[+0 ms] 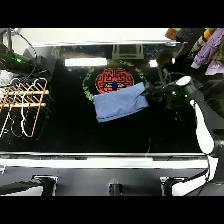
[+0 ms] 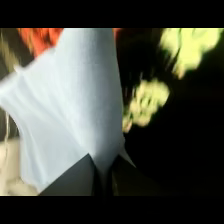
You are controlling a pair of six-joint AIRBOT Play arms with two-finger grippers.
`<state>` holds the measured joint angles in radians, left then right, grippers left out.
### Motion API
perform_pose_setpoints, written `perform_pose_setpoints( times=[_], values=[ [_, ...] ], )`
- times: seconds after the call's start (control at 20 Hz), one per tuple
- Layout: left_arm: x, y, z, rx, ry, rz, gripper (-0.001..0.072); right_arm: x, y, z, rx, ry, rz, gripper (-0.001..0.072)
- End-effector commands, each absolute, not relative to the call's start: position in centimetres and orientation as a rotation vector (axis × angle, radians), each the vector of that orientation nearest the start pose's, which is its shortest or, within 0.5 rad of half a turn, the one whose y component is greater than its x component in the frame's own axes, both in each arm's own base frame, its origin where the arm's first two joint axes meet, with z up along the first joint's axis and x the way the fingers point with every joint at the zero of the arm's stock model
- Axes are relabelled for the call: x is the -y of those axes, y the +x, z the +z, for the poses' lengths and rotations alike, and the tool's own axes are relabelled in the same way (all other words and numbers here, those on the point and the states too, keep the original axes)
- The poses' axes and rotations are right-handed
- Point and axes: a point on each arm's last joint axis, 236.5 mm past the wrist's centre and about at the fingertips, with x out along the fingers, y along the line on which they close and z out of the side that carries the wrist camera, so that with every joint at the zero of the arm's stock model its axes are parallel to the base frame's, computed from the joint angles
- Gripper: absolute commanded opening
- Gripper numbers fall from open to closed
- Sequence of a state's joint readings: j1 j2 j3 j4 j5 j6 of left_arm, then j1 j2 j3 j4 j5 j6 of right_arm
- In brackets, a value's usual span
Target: Fold the clothes and pants, and hang the long-sleeved shirts on hangers.
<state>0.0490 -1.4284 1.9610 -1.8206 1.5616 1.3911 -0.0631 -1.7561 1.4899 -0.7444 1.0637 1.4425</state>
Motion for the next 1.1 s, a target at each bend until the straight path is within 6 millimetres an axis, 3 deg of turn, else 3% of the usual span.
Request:
perform_pose_setpoints(
  times=[0.0, 0.15, 0.3, 0.5, 0.75, 0.9, 1.05],
  values=[
    [3.7, 43.6, 21.3, -1.036, -0.318, -0.09, 0.0018, -7.1, 54.1, 1.2, -1.093, 0.771, 0.213, 0.003],
    [3.7, 43.6, 21.3, -1.036, -0.318, -0.09, 0.0018, -1.3, 55.6, 2.8, -1.004, 0.839, 0.117, 0.003],
    [3.7, 43.6, 21.3, -1.036, -0.318, -0.089, 0.0018, 5.8, 56.2, 4.3, -0.907, 0.894, 0.013, 0.003],
    [3.6, 43.6, 21.3, -1.036, -0.319, -0.088, 0.0018, 15.6, 55.4, 6.6, -0.779, 0.955, -0.126, 0.003],
    [3.6, 43.6, 21.3, -1.036, -0.319, -0.088, 0.0018, 25.1, 50.4, 6.6, -0.746, 1.016, -0.337, 0.003],
    [3.6, 43.6, 21.3, -1.036, -0.319, -0.088, 0.0018, 28.7, 46.1, 6.2, -0.796, 0.998, -0.482, 0.0029],
    [3.7, 43.5, 21.3, -1.038, -0.319, -0.088, 0.0018, 32.1, 40.3, 5.5, -0.933, 0.797, -0.695, 0.0029]
  ],
)
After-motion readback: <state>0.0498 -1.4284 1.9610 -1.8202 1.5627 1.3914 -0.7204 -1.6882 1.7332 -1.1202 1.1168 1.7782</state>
